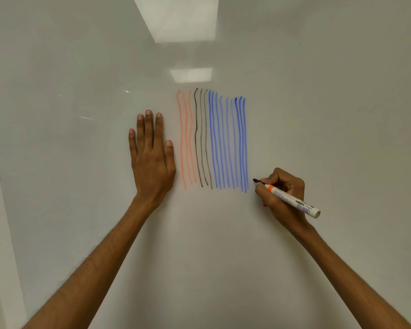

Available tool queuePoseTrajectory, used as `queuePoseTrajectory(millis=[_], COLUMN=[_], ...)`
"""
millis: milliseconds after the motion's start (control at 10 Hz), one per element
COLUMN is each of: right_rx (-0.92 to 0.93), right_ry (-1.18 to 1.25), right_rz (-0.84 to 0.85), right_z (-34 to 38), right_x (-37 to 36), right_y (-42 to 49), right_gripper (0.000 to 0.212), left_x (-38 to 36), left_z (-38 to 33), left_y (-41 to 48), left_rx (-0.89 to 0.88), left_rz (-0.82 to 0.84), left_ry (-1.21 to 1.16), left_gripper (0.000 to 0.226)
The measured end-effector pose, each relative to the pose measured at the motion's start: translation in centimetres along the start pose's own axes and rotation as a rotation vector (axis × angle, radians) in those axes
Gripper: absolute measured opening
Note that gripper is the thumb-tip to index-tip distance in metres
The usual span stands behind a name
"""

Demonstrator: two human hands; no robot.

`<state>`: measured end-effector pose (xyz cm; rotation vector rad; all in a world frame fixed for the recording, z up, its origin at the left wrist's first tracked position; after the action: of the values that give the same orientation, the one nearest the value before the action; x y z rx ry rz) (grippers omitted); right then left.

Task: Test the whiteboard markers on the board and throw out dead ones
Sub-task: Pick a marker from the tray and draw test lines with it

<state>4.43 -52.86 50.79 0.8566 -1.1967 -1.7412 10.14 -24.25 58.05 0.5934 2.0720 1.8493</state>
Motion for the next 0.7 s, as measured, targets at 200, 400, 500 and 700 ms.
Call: queuePoseTrajectory(millis=[200,400,500,700], right_rx=[-0.036,-0.124,-0.149,-0.062], right_ry=[0.01,0.056,0.134,0.185], right_rz=[0.078,0.034,-0.062,-0.185], right_z=[-0.3,-1.0,-0.3,3.6], right_x=[-0.2,0.2,0.4,0.8], right_y=[-1.7,-2.4,-0.7,6.9], right_gripper=[0.022,0.026,0.021,0.007], left_x=[-0.1,0.0,0.0,0.0], left_z=[0.1,0.1,0.0,0.0], left_y=[-0.1,-0.1,-0.1,-0.1], left_rx=[0.003,-0.001,0.001,0.006], left_rz=[0.004,0.001,0.005,0.007], left_ry=[0.001,-0.005,-0.006,-0.008], left_gripper=[0.057,0.057,0.057,0.057])
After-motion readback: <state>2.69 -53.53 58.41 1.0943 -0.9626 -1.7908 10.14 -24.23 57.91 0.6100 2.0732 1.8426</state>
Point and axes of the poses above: each hand's wrist, its own y-axis towards the middle knuckle, its own x-axis out of the back of the hand, z = x × y, the point moved 8 cm from there along y, towards the middle knuckle, and after that the axes turned 6 degrees about x, right-handed, at the moved point
